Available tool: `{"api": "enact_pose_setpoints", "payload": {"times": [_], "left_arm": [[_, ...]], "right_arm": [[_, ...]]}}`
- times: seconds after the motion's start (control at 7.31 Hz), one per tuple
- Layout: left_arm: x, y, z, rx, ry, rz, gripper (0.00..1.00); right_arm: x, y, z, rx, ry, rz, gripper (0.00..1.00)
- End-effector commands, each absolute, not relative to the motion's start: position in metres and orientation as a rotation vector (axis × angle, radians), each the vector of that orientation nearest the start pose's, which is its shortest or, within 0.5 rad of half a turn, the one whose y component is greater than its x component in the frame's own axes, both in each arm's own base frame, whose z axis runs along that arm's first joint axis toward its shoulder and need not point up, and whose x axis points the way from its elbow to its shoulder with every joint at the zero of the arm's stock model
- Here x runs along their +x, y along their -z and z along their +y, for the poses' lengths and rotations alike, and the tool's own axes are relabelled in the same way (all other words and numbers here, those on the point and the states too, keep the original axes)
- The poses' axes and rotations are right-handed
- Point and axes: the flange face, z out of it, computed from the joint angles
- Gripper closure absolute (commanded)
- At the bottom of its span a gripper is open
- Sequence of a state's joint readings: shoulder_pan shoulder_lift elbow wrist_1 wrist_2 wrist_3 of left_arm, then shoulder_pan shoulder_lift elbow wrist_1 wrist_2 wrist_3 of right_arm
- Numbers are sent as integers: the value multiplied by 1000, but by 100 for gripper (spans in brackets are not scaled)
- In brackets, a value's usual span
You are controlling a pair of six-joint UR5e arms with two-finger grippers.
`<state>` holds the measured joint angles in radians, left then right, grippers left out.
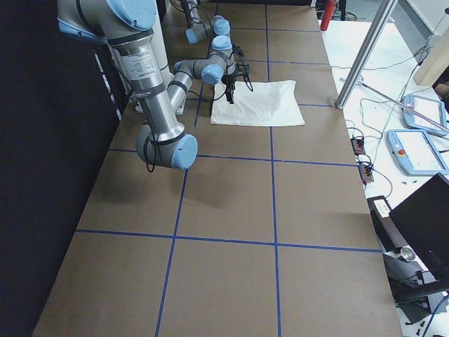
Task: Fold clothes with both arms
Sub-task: 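Move both grippers to the two corners of the shirt edge nearest the robot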
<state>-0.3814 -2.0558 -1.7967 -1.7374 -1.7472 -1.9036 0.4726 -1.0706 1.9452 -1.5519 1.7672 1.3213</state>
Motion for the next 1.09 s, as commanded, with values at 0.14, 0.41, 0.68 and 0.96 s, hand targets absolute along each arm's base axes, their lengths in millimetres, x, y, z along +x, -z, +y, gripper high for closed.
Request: {"api": "enact_pose_setpoints", "payload": {"times": [0.14,0.41,0.68,0.96], "left_arm": [[553,-273,-330,-155,570,877,22],[557,-270,-323,-161,557,871,28],[556,-259,-308,-171,535,887,50],[556,-264,-306,-171,534,862,100]], "right_arm": [[-478,-219,-372,142,-122,-898,0],[-477,-217,-372,142,-123,-901,0],[-477,-217,-372,142,-123,-901,0],[-478,-216,-370,132,-140,-904,0]]}}
